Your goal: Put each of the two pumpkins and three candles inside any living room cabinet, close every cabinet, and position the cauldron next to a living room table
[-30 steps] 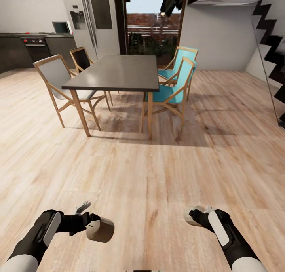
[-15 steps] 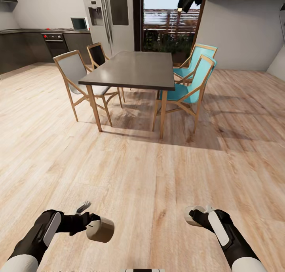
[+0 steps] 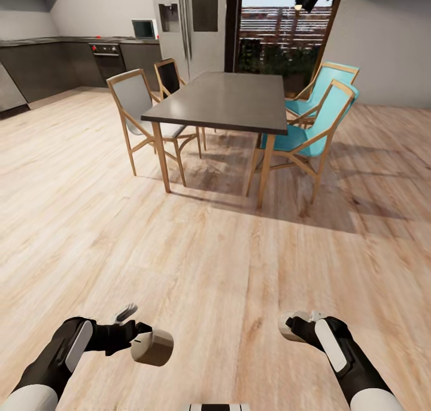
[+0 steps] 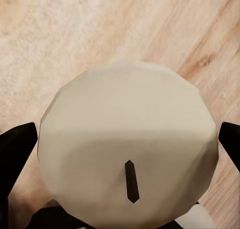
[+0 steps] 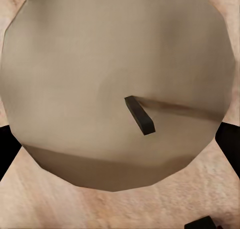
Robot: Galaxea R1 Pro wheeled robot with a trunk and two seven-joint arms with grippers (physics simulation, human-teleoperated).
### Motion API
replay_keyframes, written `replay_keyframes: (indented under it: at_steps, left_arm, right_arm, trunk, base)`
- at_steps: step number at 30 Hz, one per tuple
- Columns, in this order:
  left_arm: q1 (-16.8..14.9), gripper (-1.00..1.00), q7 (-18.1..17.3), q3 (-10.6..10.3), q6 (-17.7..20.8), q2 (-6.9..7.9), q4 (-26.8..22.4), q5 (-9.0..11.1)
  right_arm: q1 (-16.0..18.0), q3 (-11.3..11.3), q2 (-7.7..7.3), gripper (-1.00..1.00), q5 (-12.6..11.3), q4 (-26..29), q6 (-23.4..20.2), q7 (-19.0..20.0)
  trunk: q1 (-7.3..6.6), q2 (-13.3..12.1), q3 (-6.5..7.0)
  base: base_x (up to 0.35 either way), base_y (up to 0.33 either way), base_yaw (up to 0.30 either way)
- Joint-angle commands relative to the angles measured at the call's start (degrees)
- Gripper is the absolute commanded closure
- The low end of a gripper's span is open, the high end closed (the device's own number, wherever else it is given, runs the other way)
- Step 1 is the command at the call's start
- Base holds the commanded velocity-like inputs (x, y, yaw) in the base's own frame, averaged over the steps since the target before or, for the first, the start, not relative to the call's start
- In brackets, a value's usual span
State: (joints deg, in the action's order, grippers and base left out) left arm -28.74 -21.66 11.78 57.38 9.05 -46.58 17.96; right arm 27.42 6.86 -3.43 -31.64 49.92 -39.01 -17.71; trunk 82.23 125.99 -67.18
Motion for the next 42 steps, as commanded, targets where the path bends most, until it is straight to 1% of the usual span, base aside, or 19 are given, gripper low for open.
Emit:
replay_keyframes:
  at_steps: [1,19,22,27,42]
  left_arm:
    - [0.00,1.00,0.05,0.00,0.01,0.00,0.00,0.06]
    - [0.00,1.00,0.13,-0.02,0.01,-0.19,0.00,0.06]
    - [0.00,1.00,0.13,-0.03,0.01,-0.56,0.00,0.04]
    - [0.00,1.00,-0.02,0.00,0.01,-0.75,0.00,0.03]
    - [0.00,1.00,0.19,-0.09,0.01,-0.88,0.00,0.06]
  right_arm:
    - [0.01,0.00,0.00,1.00,0.00,0.01,0.08,-0.02]
    - [0.01,0.00,0.00,1.00,0.00,0.01,0.07,0.04]
    - [0.01,0.00,0.00,1.00,0.00,0.01,0.08,0.04]
    - [0.01,0.00,0.00,1.00,0.00,-0.07,0.15,0.06]
    - [0.01,0.00,0.01,1.00,0.00,-0.08,0.24,0.04]
  trunk:
    - [0.00,0.00,-0.07]
    - [0.00,0.00,-1.38]
    - [0.00,0.00,-1.60]
    - [0.00,0.00,-1.97]
    - [0.00,0.00,-3.07]
  base:
    - [0.000,0.000,0.189]
    - [0.000,0.000,0.184]
    - [0.000,0.000,0.182]
    - [0.000,0.000,0.181]
    - [0.000,0.000,0.179]
